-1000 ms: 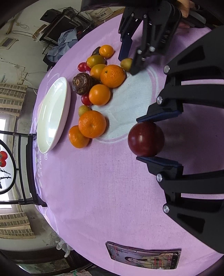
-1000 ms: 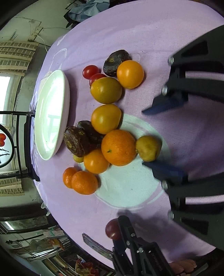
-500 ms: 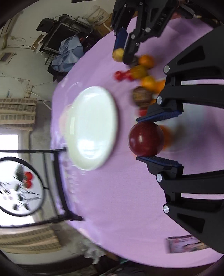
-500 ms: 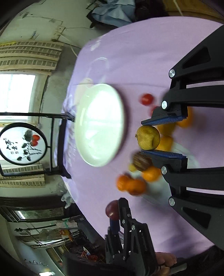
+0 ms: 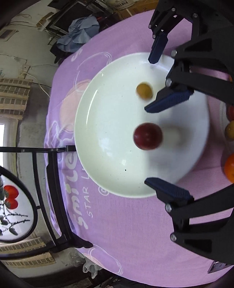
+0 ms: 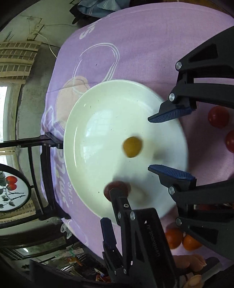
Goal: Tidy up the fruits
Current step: 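Carry both fruits over the white plate and open both grippers, then grasp a mandarin with the left gripper while the right gripper grasps an orange oval fruit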
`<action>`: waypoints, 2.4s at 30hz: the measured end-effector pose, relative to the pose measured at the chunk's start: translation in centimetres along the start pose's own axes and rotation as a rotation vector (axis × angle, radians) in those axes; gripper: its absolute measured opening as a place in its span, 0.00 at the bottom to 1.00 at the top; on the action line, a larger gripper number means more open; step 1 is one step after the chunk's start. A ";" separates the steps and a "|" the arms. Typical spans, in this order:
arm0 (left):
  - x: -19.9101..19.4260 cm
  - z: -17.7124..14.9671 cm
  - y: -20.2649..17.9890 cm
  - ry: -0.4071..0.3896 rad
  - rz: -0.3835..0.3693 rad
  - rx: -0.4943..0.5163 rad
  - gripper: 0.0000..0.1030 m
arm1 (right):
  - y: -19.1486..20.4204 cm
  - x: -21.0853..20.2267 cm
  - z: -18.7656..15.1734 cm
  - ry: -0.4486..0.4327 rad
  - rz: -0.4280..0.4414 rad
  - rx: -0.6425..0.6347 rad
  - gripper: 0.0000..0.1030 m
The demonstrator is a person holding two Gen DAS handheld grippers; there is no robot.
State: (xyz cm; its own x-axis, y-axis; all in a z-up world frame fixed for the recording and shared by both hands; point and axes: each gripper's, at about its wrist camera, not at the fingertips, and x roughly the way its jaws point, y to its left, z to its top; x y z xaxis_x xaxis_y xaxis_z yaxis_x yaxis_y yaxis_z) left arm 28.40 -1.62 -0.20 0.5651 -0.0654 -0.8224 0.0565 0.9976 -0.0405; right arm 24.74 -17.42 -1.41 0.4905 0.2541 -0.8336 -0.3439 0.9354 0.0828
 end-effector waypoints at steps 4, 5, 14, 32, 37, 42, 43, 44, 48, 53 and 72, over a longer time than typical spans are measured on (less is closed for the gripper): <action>-3.2 -2.2 0.6 -0.020 -0.038 -0.019 0.76 | 0.3 -3.1 -2.4 -0.035 0.025 -0.001 0.58; -4.1 -3.0 0.7 -0.029 -0.043 -0.027 0.79 | 0.4 -4.1 -3.3 -0.046 0.022 -0.006 0.58; -10.6 -11.5 0.9 -0.088 0.002 -0.016 0.87 | 0.7 -8.9 -11.1 -0.085 0.004 0.030 0.66; -10.7 -20.7 2.1 -0.021 -0.009 0.010 0.88 | 2.5 -8.6 -19.7 0.015 -0.090 0.012 0.66; -10.2 -20.2 3.0 -0.014 -0.028 0.002 0.88 | 2.2 -7.4 -18.1 0.001 -0.102 0.032 0.63; -9.0 -19.8 3.9 0.013 -0.040 -0.022 0.88 | 1.4 -6.1 -16.0 -0.014 -0.112 0.071 0.48; -8.7 -19.7 4.1 0.019 -0.040 -0.024 0.88 | 1.2 -5.9 -15.7 -0.016 -0.113 0.073 0.46; -8.5 -19.6 4.1 0.025 -0.039 -0.024 0.88 | 1.2 -5.8 -15.5 -0.018 -0.115 0.072 0.45; -7.8 -19.2 3.9 0.038 -0.026 -0.017 0.88 | 1.2 -5.7 -15.3 -0.028 -0.103 0.072 0.39; -7.6 -18.3 3.6 0.024 0.023 -0.012 0.88 | 1.1 -6.8 -16.0 -0.041 -0.051 0.080 0.39; -5.6 -16.5 1.4 0.043 -0.043 0.021 0.42 | 2.1 -10.9 -18.7 -0.091 0.012 0.060 0.39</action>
State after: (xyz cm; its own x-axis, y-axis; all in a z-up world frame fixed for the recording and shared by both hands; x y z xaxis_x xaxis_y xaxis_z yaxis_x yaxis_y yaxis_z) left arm 11.76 0.52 -5.01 0.5261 -0.1064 -0.8437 0.0976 0.9931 -0.0644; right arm 3.74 -22.80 -2.38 0.5586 0.2841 -0.7793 -0.3032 0.9444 0.1270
